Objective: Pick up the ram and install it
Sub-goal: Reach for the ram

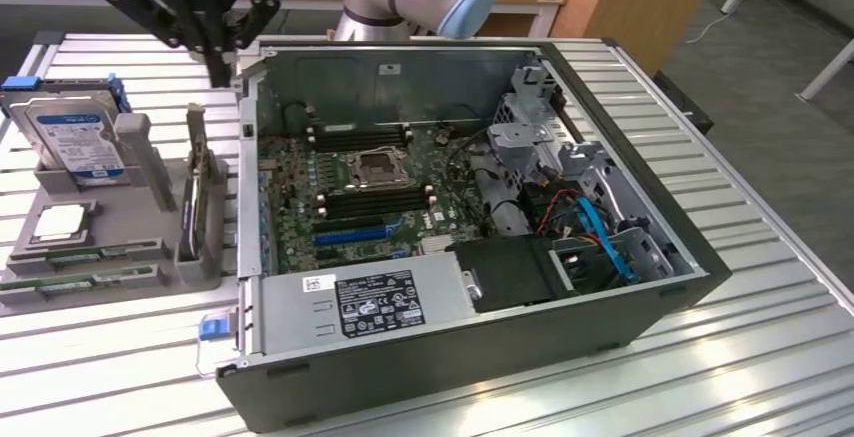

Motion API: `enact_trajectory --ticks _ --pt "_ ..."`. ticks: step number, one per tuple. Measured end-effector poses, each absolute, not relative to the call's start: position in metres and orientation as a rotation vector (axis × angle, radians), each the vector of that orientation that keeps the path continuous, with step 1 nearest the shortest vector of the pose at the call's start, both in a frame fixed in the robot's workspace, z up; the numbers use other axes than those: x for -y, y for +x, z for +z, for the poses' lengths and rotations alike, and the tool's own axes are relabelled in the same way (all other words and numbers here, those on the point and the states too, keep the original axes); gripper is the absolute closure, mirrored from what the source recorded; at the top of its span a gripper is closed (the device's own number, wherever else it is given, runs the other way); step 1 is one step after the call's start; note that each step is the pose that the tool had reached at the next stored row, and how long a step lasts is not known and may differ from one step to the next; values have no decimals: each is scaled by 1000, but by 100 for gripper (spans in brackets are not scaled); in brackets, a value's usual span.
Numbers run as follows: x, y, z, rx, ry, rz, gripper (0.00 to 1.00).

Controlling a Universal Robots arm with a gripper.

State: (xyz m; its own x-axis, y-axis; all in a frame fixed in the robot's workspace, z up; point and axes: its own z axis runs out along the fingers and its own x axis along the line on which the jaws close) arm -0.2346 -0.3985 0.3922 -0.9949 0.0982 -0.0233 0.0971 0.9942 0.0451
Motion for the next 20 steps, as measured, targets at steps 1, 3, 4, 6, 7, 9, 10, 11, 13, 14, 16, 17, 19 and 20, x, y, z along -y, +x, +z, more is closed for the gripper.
enact_trajectory --ticks 1,3,4,6,7,9,10,11,13,14,16,17,19,20 --pt "398 -239 392 -3112 153 68 90" --pt "398 -248 392 -3112 152 68 90" --pt "398 -253 392 -3112 152 68 90" --pt "398 -262 392 -3112 153 68 90" --pt "398 -266 392 -3112 152 68 90" --pt "398 -275 392 -3112 152 68 90" --pt "398 -280 392 -3112 153 68 90" --pt "398 -284 392 -3112 153 68 90" --pt "398 -294 392 -3112 152 68 90" --pt "398 -298 391 -3112 152 68 90" --pt "398 -307 391 -3112 153 68 90" --pt "398 -312 391 -3112 152 68 90" --pt "398 -321 391 -3112 152 68 90" --pt "398 -325 391 -3112 153 68 90"
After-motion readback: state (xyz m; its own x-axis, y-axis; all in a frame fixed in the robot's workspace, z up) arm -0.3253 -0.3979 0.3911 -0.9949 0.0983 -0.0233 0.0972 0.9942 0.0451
